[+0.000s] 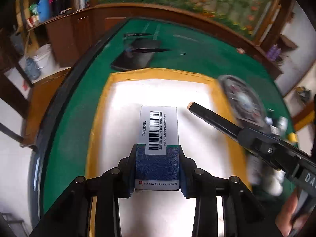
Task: Organize rigid objects
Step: 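Carry the medicine box with the left gripper while the right gripper carries the marker to the tray, then open the left gripper to drop the box while the right gripper releases the marker into the tray, then move the right gripper to a white pill bottle while the left gripper reaches another black marker, then grasp the white pill bottle with the right gripper while the left gripper grasps the black marker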
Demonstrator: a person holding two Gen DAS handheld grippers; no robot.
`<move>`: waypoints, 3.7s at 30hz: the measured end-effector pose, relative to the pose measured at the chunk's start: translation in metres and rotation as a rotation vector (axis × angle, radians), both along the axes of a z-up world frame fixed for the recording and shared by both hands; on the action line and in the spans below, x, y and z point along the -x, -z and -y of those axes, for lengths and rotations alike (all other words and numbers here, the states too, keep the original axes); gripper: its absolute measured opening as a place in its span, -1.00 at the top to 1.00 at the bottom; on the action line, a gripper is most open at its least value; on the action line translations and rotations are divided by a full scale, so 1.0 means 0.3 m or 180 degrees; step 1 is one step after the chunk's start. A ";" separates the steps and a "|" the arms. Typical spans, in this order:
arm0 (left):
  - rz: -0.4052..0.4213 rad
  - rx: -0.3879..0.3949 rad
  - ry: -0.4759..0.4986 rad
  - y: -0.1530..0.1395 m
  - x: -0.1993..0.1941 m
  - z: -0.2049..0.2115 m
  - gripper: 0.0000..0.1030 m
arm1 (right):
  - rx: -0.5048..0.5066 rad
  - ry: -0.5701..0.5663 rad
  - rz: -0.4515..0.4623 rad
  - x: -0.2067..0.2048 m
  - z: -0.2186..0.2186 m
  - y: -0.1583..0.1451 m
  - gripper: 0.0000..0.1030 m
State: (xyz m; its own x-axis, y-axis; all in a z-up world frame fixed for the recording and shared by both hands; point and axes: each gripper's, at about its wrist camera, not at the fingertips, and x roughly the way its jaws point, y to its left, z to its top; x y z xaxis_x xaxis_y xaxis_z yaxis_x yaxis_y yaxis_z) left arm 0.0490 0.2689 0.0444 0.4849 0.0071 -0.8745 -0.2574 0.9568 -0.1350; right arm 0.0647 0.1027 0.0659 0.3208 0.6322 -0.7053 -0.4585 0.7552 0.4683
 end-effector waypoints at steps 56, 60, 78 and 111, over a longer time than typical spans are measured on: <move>0.0707 -0.0640 0.2025 -0.033 0.346 0.810 -0.74 | -0.0826 0.0016 0.0246 0.127 0.804 0.058 0.18; 0.0423 -0.0767 0.2204 0.010 0.271 0.837 -0.74 | -0.0948 0.0008 0.0187 0.127 0.822 0.059 0.07; 0.0208 -0.0360 0.2137 0.063 0.370 0.877 0.11 | -0.0708 -0.0311 0.0189 0.164 0.740 0.077 0.06; 0.0308 -0.0324 0.1942 0.065 0.404 0.879 0.40 | 0.0303 -0.0919 0.0574 0.193 0.529 0.105 0.32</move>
State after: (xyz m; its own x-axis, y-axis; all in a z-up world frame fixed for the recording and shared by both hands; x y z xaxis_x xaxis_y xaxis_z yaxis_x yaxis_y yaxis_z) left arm -0.0721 0.0053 0.0249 0.5048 -0.2151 -0.8360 0.3480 0.9370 -0.0309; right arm 0.0069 -0.0560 0.0344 0.2633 0.6491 -0.7137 -0.7284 0.6188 0.2941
